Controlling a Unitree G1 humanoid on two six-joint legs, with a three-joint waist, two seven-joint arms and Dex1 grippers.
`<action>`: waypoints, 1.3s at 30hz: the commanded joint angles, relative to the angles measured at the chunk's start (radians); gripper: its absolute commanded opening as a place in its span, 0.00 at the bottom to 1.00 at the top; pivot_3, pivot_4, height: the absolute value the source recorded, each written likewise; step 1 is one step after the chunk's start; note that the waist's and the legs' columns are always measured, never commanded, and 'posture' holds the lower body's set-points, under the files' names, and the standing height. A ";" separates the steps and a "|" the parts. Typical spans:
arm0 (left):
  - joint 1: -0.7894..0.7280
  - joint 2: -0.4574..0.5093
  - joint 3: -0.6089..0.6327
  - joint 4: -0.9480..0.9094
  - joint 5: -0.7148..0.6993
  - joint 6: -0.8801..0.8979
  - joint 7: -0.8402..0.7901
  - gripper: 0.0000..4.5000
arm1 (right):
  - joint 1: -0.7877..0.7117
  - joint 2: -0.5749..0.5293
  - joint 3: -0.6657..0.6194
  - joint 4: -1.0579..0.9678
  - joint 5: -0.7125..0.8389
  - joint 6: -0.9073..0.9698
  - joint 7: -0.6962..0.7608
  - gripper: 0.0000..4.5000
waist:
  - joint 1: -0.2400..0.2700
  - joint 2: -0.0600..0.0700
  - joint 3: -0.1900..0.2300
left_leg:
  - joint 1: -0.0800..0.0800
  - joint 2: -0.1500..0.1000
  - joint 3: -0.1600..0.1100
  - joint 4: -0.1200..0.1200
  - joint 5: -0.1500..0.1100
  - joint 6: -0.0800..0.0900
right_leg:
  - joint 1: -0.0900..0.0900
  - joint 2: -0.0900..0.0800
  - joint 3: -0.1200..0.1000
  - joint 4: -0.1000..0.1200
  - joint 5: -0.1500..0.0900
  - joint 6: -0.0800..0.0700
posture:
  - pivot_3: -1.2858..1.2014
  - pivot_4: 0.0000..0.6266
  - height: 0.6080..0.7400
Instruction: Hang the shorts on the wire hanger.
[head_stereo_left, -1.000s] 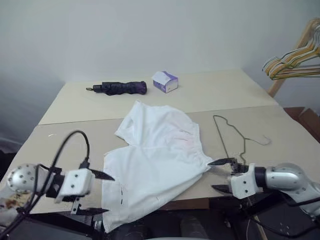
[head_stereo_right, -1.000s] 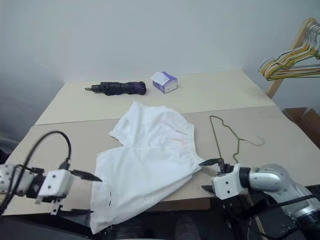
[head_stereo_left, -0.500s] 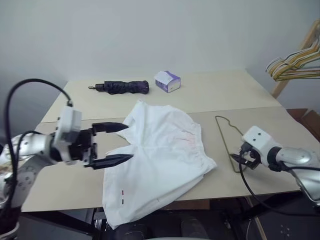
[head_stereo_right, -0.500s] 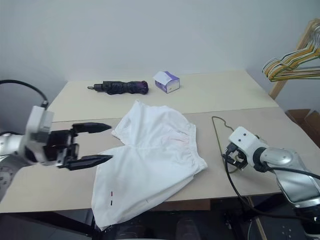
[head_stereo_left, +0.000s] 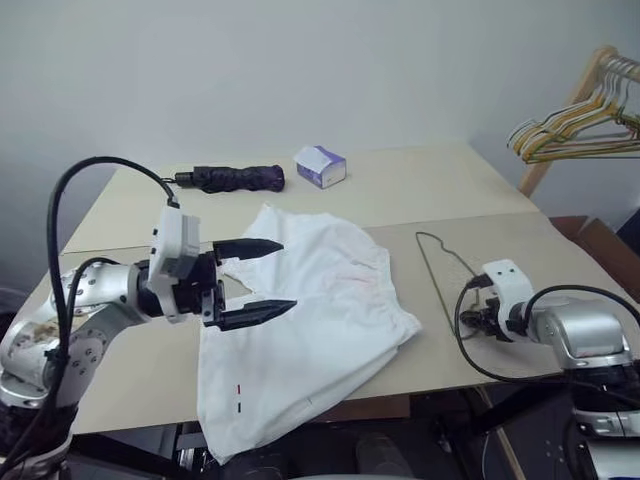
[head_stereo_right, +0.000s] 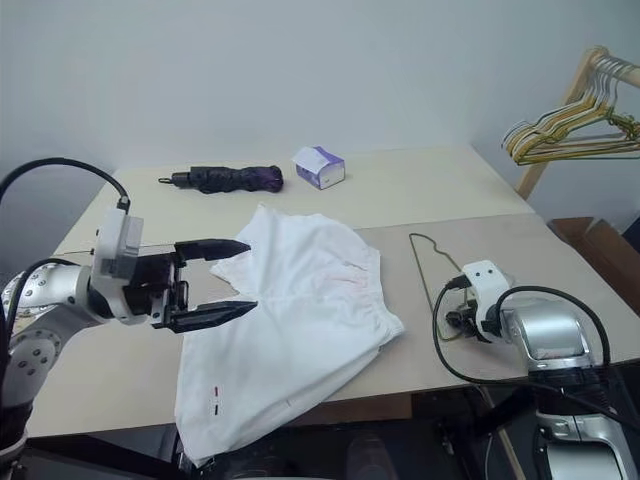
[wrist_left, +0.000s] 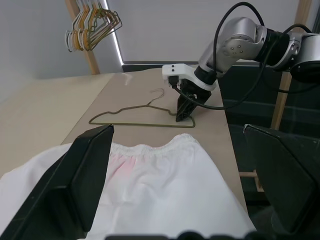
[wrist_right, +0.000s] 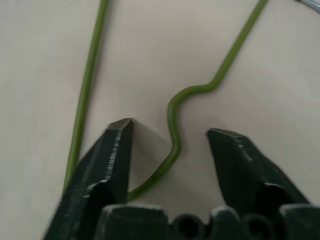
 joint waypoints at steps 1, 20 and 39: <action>0.006 0.011 0.041 -0.028 -0.002 0.002 0.011 1.00 | -0.004 -0.007 0.016 0.039 -0.023 -0.018 -0.018 0.36 | 0.002 0.000 0.000 | 0.000 0.000 0.000 0.000 0.000 0.000 | 0.000 0.000 0.000 0.000 0.000 0.000 | 0.41 0.00 1.00; -0.129 -0.061 0.033 0.066 0.083 0.025 0.197 1.00 | -0.202 -0.191 0.296 0.195 -0.464 -1.364 -0.048 0.00 | 0.033 0.014 0.008 | -0.002 -0.002 -0.001 -0.002 0.001 0.003 | -0.005 0.001 0.001 0.002 0.003 -0.005 | 0.44 0.00 1.00; -0.403 0.074 -0.160 0.438 0.239 0.164 -0.078 1.00 | -0.746 -0.192 0.695 0.775 -1.372 -2.240 -0.945 0.00 | -0.037 0.014 0.011 | 0.005 -0.001 -0.003 -0.005 0.006 0.001 | -0.003 0.008 0.003 0.006 0.001 -0.010 | 0.43 0.00 1.00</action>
